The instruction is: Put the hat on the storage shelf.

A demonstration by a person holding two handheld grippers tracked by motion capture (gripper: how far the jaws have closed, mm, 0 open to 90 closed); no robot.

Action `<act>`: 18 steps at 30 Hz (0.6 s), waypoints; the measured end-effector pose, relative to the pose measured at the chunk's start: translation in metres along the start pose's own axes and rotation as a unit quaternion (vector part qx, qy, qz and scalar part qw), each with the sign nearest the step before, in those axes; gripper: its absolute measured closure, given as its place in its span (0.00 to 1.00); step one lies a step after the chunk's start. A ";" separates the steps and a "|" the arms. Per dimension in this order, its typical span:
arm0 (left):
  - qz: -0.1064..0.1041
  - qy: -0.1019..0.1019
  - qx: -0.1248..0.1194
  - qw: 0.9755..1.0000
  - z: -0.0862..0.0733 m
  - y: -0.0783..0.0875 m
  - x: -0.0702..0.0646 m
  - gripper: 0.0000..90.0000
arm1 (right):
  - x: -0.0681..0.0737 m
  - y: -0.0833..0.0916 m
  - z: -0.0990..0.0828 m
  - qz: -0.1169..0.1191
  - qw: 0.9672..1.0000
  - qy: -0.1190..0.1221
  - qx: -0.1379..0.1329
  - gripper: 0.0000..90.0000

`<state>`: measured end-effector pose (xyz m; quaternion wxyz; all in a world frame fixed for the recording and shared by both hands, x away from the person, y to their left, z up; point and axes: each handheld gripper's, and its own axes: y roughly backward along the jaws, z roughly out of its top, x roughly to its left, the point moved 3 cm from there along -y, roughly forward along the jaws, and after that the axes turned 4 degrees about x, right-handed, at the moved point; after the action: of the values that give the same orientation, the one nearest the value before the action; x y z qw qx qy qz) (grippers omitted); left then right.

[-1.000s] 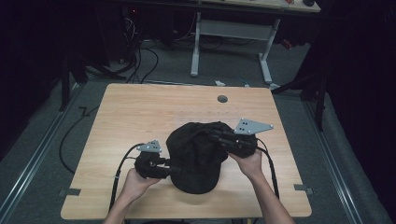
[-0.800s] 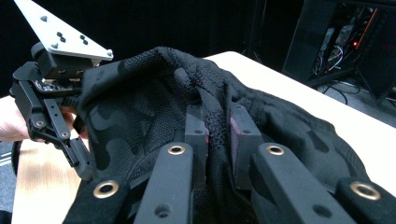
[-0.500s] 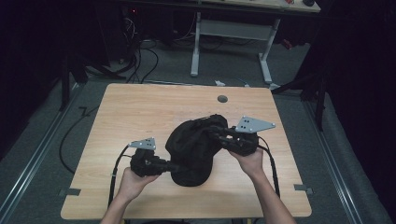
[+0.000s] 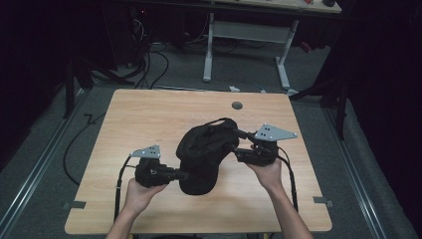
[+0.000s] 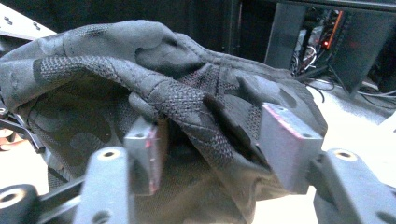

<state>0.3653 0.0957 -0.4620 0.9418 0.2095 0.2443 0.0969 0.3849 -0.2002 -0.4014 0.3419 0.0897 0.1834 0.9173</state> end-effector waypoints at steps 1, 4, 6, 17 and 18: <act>0.000 0.000 0.000 1.000 0.000 0.000 0.000 0.96 | 0.000 0.000 0.000 0.000 1.000 0.000 0.000 0.44; 0.005 0.003 -0.004 1.000 0.000 0.002 0.002 0.96 | -0.002 0.004 -0.006 -0.012 1.000 -0.009 -0.001 0.41; 0.008 0.008 -0.018 1.000 0.001 0.005 0.003 0.96 | -0.006 0.006 -0.015 -0.017 1.000 -0.020 0.014 0.40; 0.069 0.012 -0.050 0.996 0.004 0.020 0.010 0.96 | -0.015 0.006 -0.066 -0.060 0.994 -0.065 0.059 0.41; 0.074 0.012 -0.051 0.996 0.004 0.020 0.011 0.96 | -0.015 0.005 -0.073 -0.070 0.993 -0.066 0.069 0.41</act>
<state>0.3751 0.1153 -0.4541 0.9384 0.1779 0.2342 0.1816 0.3723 -0.2341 -0.4667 0.4093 0.1603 0.2286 0.8686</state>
